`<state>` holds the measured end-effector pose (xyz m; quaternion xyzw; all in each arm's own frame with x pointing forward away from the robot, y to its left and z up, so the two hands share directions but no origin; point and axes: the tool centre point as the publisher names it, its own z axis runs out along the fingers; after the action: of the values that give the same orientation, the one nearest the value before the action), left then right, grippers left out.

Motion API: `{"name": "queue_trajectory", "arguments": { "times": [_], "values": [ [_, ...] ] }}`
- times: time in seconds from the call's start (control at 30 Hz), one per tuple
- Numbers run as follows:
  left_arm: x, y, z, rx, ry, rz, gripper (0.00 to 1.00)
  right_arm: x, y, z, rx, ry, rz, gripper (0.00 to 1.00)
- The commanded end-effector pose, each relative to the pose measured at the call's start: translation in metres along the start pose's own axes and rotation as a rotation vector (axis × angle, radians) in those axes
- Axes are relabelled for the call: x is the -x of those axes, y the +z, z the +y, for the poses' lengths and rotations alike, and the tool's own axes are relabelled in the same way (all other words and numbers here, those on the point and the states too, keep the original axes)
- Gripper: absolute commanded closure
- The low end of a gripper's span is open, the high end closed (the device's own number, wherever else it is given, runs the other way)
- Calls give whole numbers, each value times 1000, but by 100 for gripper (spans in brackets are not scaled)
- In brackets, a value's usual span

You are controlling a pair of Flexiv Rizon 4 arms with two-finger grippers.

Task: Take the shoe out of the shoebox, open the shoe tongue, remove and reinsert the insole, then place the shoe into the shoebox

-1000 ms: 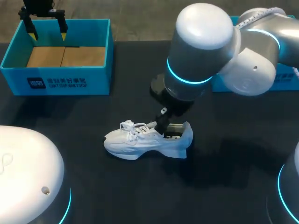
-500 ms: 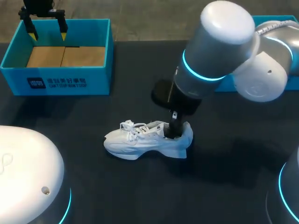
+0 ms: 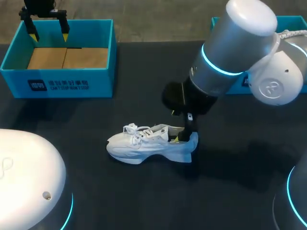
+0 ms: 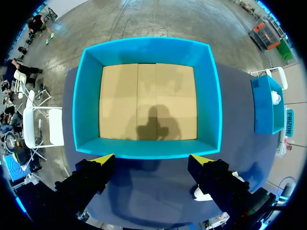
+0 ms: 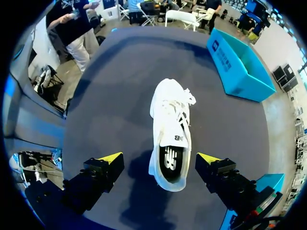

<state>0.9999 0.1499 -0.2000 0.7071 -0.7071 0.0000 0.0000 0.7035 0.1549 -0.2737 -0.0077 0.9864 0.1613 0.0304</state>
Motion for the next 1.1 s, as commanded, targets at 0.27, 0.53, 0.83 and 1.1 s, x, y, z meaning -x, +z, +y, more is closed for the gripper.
{"name": "queue_trajectory", "arguments": {
  "times": [0.27, 0.53, 0.83, 1.1],
  "values": [
    [0, 0, 0, 0, 0, 0, 0, -1, 2, -22, 21, -48, -33, 0],
    [0, 0, 0, 0, 0, 0, 0, -4, 4, -56, 59, -30, -4, 0],
    [0, 0, 0, 0, 0, 0, 0, 0, 2, -94, 189, -27, -49, 0],
    [0, 0, 0, 0, 0, 0, 0, 10, -1, -131, 284, -30, -67, 0]
  ]
}}
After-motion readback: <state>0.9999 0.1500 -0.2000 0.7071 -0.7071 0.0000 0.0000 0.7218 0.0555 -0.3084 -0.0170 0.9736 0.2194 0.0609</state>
